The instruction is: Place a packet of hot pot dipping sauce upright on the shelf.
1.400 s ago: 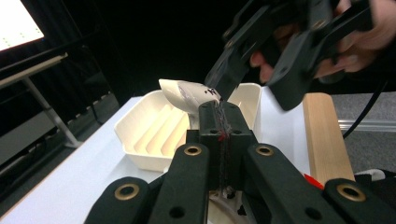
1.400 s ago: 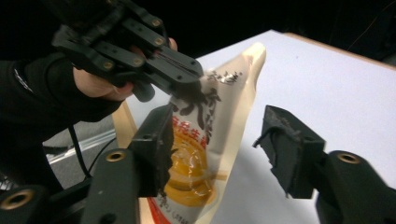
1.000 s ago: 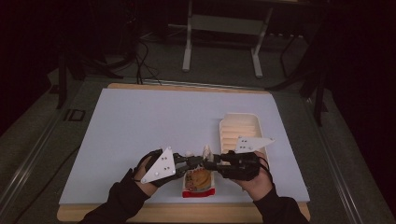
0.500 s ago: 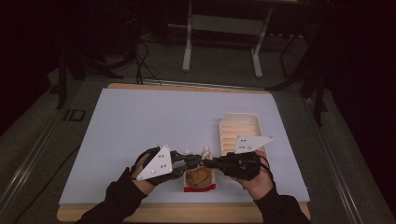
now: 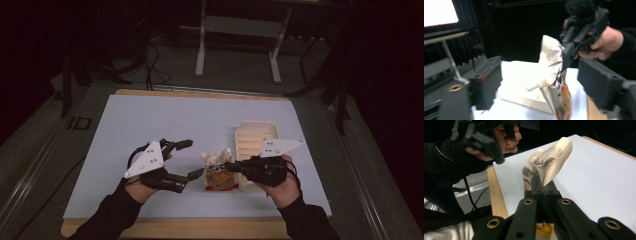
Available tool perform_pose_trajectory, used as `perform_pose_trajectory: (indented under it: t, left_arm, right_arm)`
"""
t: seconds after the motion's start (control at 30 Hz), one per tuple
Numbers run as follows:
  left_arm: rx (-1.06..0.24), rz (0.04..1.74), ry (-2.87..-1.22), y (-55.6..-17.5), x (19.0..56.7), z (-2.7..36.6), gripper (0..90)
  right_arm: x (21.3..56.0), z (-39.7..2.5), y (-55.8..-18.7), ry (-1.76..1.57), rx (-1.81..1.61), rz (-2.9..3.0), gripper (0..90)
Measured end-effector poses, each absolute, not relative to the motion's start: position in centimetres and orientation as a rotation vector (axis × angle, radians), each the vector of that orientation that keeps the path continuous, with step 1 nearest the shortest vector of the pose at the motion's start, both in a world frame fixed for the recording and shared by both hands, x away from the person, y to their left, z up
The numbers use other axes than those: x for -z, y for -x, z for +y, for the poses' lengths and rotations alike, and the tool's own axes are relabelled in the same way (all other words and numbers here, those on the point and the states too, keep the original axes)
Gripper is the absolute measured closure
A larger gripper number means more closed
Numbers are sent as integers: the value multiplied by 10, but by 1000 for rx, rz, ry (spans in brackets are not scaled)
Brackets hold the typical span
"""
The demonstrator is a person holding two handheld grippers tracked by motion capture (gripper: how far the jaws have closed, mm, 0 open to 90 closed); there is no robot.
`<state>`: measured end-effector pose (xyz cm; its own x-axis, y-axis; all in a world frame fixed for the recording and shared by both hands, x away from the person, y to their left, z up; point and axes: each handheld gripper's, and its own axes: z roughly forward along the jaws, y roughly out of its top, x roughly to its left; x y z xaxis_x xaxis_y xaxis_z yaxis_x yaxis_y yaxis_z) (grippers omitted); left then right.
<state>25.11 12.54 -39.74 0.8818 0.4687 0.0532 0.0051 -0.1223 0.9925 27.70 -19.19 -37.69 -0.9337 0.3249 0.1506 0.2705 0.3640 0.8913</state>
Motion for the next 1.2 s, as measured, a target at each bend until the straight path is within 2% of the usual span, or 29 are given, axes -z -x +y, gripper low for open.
perform_pose_trajectory:
  t: [0.2,0.67,0.87,1.2]
  left_arm:
    - [-341,433,-1706,-250,403,138,80]
    - [-277,495,-1743,-236,435,161,67]
    - [-262,528,-1734,-235,449,166,67]
    - [-273,550,-1728,-237,460,170,67]
  right_arm:
    - [370,-204,-286,-519,-1658,2513,900]
    - [355,-252,-308,-371,-1679,2453,900]
    - [368,-276,-318,-392,-1703,2456,900]
    - [396,-292,-315,-513,-1687,2460,900]
